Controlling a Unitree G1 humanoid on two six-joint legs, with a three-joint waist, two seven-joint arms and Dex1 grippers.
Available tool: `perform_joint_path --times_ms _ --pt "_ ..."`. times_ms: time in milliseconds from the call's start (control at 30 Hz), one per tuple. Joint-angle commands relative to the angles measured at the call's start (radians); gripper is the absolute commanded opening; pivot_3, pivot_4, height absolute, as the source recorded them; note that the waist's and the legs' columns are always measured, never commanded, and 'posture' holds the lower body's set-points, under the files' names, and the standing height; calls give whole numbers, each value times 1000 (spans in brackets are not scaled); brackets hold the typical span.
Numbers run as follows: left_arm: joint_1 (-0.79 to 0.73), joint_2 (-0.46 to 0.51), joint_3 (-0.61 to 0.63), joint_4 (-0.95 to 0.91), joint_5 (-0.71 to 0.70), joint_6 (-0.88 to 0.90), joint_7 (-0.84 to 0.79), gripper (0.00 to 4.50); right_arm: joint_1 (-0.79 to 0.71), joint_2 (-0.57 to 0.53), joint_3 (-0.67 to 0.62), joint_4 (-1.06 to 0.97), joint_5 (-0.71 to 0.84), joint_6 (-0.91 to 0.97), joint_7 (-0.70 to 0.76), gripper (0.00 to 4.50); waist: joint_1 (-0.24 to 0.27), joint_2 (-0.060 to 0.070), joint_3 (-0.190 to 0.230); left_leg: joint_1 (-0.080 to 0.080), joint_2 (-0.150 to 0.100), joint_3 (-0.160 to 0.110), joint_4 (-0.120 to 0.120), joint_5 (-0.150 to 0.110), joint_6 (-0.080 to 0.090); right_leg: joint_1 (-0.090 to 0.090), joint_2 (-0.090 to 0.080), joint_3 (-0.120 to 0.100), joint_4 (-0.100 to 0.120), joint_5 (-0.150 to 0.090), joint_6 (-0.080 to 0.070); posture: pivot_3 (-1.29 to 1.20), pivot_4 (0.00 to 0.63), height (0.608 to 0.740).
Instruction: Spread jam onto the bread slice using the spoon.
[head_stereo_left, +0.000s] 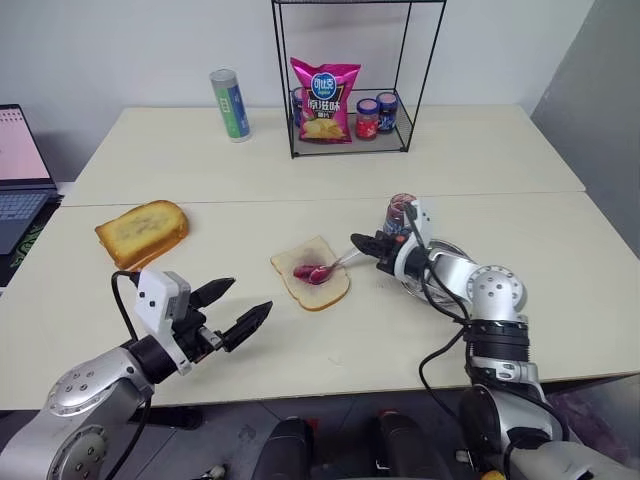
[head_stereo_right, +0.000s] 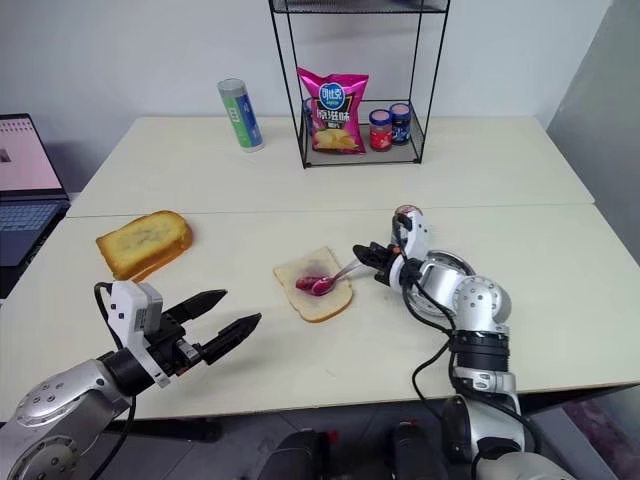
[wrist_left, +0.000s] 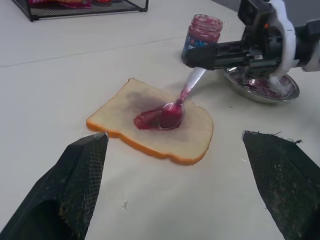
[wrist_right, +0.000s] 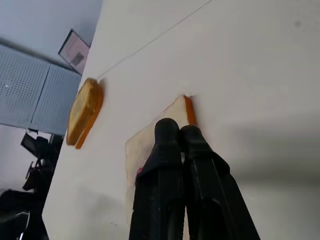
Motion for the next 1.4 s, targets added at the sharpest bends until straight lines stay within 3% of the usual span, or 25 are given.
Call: perform_joint_path --times_ms 33,233,367,633,1067,1200,1400 --pt "-7 12 -2 -10 6 -29 -17 4500 4 -25 -34 -59 35 50 -7 33 -1 0 0 0 0 0 0 0 0 0 0 0 0 0 0 0 150 740" --pt "-18 12 -6 -1 11 -31 -23 4500 -14 -35 -101 -72 114 117 -13 33 -1 0 0 0 0 0 0 0 0 0 0 0 0 0 0 0 150 740" --pt "-14 9 -2 -3 12 -32 -24 4500 -61 33 -167 -46 205 110 -41 33 -3 0 0 0 0 0 0 0 0 0 0 0 0 0 0 0 150 740" --pt "-4 9 -2 -14 10 -32 -18 4500 -53 103 -87 -27 153 84 -66 33 -6 0 0 0 2 0 -1 0 0 -1 2 0 0 0 0 0 150 740" --pt "-25 11 -20 1 14 -31 -21 4500 65 -29 -79 -95 111 120 -74 33 0 0 0 0 2 0 0 0 0 0 2 0 0 -1 -1 0 150 740" --pt "-36 11 -30 11 16 -33 -27 4500 68 -25 -119 -124 163 137 -88 33 -1 0 0 0 2 1 -1 0 0 0 1 0 -1 -1 -1 0 150 740" --pt "-62 26 -47 28 14 -30 -43 4500 7 36 -211 -145 366 146 -147 33 -3 1 0 0 2 0 -1 0 0 -1 2 0 0 0 0 0 150 740"
